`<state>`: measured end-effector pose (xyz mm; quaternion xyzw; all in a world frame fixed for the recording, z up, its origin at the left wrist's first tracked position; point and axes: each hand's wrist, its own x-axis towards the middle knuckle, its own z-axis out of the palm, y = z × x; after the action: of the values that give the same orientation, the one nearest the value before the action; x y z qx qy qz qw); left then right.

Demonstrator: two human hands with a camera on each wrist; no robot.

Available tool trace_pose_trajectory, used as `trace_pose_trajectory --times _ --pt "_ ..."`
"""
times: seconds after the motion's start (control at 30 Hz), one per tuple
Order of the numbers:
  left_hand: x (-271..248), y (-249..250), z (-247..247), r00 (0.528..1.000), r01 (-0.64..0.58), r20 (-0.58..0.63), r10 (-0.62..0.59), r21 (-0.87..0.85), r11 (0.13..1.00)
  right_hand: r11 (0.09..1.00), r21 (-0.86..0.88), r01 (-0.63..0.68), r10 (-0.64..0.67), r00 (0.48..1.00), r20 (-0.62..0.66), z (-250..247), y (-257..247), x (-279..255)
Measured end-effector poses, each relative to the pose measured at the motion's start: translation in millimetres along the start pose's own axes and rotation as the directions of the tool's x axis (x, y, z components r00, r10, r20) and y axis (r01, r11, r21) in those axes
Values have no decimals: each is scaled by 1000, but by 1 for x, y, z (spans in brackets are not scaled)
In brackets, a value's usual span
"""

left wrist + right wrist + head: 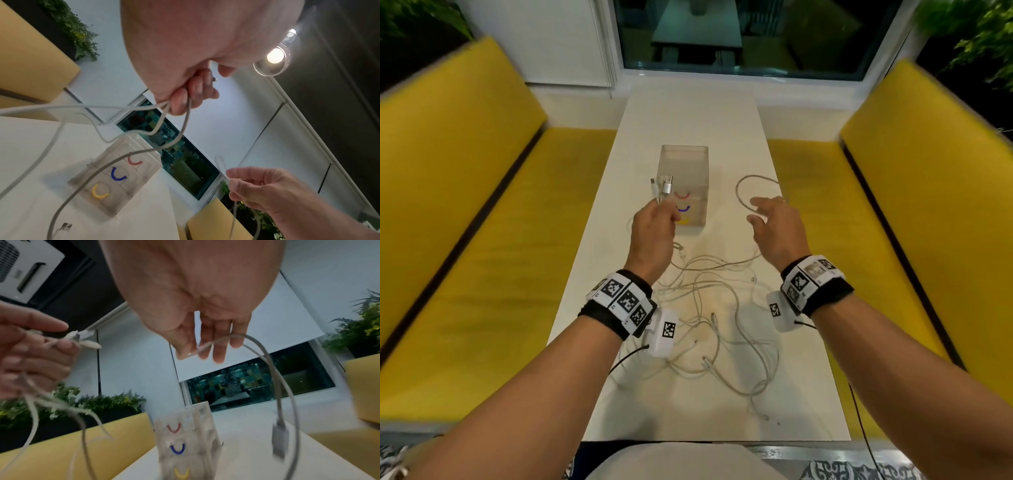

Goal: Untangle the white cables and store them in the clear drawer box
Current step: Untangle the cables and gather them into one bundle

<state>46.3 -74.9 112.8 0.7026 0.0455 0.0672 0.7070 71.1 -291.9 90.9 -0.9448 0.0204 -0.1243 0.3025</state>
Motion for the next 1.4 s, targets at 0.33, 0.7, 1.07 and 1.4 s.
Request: trace_pose_trajectory --times 0.33,0.7,1.07,1.4 --pt "1 -26 2 1000 -10 21 12 -75 997 954 -299 17 188 742 643 98 15 -72" --pt "1 -40 -6 996 -57 64 60 -42 997 921 -355 -161 360 700 616 129 43 -88" --pt "2 -38 -5 991 -89 107 87 22 996 695 585 -418 230 900 370 44 3 -62" --pt "-8 -26 16 960 -136 266 86 175 975 524 832 -180 97 984 152 0 -48 -43"
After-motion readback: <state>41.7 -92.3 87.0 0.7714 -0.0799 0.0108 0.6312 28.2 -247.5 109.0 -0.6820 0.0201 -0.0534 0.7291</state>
